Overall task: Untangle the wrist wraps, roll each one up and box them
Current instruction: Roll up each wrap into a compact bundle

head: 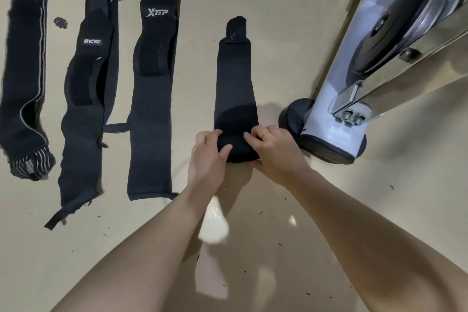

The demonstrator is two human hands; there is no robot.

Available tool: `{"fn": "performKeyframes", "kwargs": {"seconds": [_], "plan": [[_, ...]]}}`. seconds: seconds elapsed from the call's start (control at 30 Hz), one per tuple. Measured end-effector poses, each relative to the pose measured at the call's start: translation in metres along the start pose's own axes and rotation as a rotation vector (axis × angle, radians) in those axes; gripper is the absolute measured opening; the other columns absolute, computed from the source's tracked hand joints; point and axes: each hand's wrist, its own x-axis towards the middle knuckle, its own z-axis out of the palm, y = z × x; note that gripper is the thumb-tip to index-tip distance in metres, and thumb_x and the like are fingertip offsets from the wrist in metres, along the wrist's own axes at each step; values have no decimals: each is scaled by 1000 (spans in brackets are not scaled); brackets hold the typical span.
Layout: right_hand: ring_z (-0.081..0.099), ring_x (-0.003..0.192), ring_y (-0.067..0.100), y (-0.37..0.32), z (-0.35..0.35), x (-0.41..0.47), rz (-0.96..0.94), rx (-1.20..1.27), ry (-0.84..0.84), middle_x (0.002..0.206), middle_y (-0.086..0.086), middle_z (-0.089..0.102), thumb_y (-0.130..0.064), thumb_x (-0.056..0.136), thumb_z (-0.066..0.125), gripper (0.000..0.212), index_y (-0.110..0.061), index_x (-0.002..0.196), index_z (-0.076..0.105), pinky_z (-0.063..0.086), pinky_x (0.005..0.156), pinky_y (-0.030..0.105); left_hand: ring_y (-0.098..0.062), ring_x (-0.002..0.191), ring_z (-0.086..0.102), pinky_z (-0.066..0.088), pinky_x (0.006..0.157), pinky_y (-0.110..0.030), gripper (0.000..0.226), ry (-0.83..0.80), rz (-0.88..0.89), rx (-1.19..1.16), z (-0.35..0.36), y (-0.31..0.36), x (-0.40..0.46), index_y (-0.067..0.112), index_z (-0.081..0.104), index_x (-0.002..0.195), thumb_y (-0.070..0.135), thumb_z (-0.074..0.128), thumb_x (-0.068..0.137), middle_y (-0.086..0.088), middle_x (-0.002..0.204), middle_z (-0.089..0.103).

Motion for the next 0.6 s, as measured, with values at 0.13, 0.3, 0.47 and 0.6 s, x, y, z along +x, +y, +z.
{"fn": "performKeyframes", "kwargs": {"seconds": [0.13,0.3,0.47,0.6], "plan": [[62,67,29,2,5,7,49,41,68,79,7,67,-4,48,85,50,-8,96,72,48,58,32,-21,108,46,36,80,-25,30,63,188,80,-2,7,1,18,56,126,14,44,99,-3,129,44],[55,56,29,6,2,16,30,151,162,65,5,58,1,67,64,24,-8,89,64,39,56,30,-39,97,57,47,83,-39,42,38,455,304,-6,-13,9,6,63,119,6,68,77,-12,111,64],[51,89,26,7,-9,26,189,389,-167,99,8,56,-8,93,46,24,-11,115,54,37,76,38,-23,110,50,33,86,-20,41,-75,266,136,-15,2,18,13,52,132,11,58,91,-4,122,57],[48,97,22,5,-17,29,338,619,-289,106,6,53,-9,94,46,21,-15,114,52,40,86,37,-16,96,54,37,81,-19,40,-89,45,-170,-23,3,14,16,54,125,11,65,87,3,107,57]]}}
